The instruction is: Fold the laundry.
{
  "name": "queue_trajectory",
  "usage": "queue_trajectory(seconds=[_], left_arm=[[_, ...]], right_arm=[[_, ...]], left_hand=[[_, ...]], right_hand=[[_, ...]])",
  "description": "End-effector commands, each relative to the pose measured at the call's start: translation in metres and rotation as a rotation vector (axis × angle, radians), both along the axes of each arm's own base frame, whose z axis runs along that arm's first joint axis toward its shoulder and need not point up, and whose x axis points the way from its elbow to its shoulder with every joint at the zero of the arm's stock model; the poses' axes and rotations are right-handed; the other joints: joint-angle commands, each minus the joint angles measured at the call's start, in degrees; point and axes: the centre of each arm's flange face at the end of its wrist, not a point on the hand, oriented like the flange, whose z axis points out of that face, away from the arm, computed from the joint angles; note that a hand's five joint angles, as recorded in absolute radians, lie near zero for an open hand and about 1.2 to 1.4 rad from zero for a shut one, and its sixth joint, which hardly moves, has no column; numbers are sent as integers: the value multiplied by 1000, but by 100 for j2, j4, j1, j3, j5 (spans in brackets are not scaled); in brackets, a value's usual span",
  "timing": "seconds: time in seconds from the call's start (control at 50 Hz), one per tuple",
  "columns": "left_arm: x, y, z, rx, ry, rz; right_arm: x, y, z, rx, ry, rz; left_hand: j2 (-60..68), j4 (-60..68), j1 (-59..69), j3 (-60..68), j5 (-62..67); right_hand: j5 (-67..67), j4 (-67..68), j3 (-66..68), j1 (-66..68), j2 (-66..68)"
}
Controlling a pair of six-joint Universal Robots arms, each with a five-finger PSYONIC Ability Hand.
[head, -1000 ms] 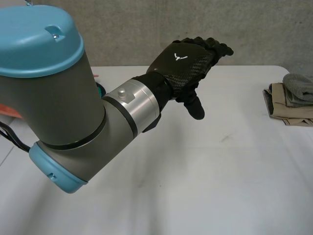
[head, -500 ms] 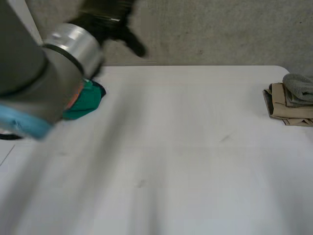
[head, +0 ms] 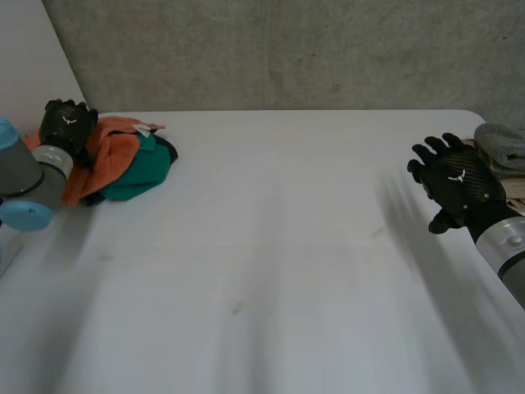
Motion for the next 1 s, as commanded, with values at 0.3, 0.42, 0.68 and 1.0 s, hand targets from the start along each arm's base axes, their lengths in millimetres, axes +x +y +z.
queue_trajectory(seconds=[0.3, 0.42, 0.68, 1.0], left_arm=[[-58, 58, 126, -158, 178, -58], [-99, 130, 216, -267, 358, -229], [-195, 268, 263, -160, 572, -616], [-232, 280, 223, -30, 536, -626]], right_arm=[[-3, -1, 2, -2, -6, -17], [-6, -3, 9, 12, -8, -50], [-10, -1, 37, 110, -78, -106], [-6, -4, 36, 390, -418, -124]], left_hand=[[5568, 5599, 5447, 5616, 5584], [5568, 5599, 5447, 5616, 5584], [5568, 5599, 5447, 5616, 5584], [5568, 5599, 5447, 5616, 5584]], right_hand=[[-255, -230, -236, -1931, -273], [-255, -230, -236, -1931, -273], [-255, -230, -236, -1931, -273], [-255, -230, -236, -1931, -273]])
